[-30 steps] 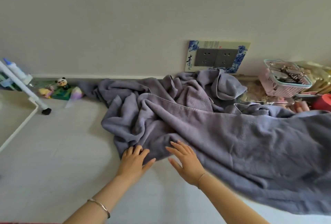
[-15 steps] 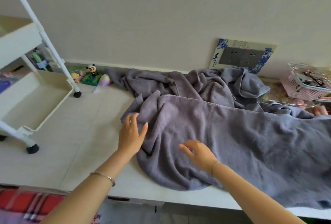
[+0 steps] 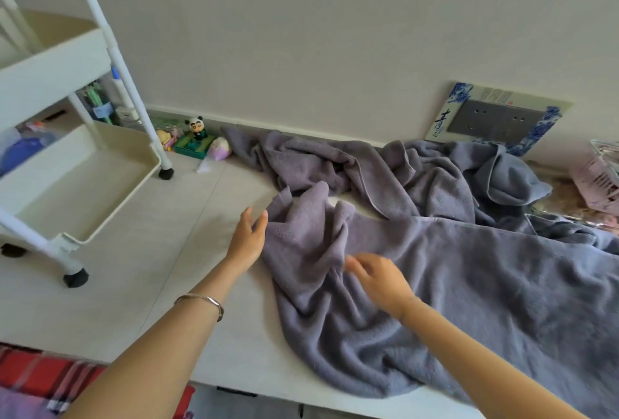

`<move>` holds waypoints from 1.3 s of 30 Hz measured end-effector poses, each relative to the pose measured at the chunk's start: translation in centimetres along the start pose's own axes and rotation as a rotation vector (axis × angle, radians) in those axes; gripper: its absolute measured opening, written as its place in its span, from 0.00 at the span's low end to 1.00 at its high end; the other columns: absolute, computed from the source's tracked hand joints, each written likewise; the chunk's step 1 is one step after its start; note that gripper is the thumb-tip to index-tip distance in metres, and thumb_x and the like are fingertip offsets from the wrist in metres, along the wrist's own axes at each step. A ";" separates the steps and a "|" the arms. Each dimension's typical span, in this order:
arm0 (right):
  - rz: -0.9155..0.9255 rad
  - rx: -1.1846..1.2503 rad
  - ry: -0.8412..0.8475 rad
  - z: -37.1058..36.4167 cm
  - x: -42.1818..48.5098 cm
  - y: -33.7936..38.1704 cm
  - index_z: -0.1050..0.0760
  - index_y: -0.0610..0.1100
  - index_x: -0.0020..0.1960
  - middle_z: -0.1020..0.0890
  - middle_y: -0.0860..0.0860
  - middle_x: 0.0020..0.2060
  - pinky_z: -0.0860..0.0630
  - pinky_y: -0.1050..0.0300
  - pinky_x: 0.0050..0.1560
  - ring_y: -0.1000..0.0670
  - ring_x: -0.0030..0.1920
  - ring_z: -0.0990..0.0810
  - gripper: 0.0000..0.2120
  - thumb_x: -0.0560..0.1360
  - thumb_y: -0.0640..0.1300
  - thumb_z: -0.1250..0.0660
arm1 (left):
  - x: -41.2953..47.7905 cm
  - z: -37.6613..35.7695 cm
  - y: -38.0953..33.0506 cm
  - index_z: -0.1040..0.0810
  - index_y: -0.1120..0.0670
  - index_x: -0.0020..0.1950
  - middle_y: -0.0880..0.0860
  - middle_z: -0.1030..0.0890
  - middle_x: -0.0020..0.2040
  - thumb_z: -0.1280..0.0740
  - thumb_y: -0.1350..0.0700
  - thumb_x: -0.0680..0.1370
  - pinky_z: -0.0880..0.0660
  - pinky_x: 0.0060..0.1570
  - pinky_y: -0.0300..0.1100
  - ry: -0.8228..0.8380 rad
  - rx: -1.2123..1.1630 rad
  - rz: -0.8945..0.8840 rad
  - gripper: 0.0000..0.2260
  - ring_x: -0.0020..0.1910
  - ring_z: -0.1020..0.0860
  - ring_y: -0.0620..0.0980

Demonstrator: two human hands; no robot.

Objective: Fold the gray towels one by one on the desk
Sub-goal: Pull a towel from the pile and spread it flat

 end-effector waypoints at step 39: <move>0.582 0.887 0.444 18.7 6.2 25.7 0.16 0.46 0.45 0.15 0.50 0.41 0.20 0.60 0.44 0.53 0.42 0.16 0.23 0.57 0.59 0.22 | -6.0 10.8 -20.1 0.26 0.44 0.51 0.39 0.20 0.48 0.34 0.55 0.76 0.28 0.58 0.31 0.459 -0.219 -0.330 0.07 0.46 0.23 0.29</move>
Point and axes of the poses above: each hand's wrist, its own x-axis towards the middle knuckle, its own z-axis out of the back of the hand, y = z × x, the point moved 4 cm from there along x, towards the middle knuckle
